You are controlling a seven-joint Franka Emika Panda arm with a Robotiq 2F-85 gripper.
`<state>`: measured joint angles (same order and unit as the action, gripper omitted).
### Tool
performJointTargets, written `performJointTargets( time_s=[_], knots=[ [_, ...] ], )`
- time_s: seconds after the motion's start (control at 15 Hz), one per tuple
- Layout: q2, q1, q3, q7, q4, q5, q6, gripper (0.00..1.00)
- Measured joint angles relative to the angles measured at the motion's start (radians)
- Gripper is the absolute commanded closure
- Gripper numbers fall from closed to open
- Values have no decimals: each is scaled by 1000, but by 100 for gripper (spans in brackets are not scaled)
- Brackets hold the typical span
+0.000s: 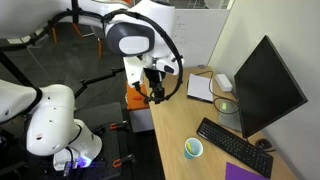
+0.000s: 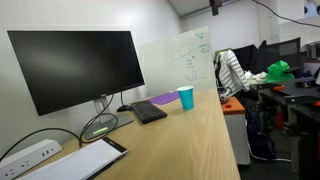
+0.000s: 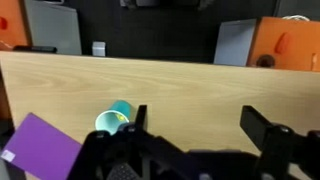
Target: Pick the marker from the cup and put it on the table
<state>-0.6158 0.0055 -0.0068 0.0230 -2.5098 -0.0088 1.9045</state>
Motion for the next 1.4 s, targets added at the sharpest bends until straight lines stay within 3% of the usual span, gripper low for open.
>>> performJointTargets(
  time_s=[0.87, 1.07, 1.4],
  knots=[
    [28, -17, -21, 5, 15, 3, 46, 0],
    [136, -57, -74, 4, 72, 11, 93, 0],
    [420, -114, -160, 1, 219, 44, 152, 0]
  ],
)
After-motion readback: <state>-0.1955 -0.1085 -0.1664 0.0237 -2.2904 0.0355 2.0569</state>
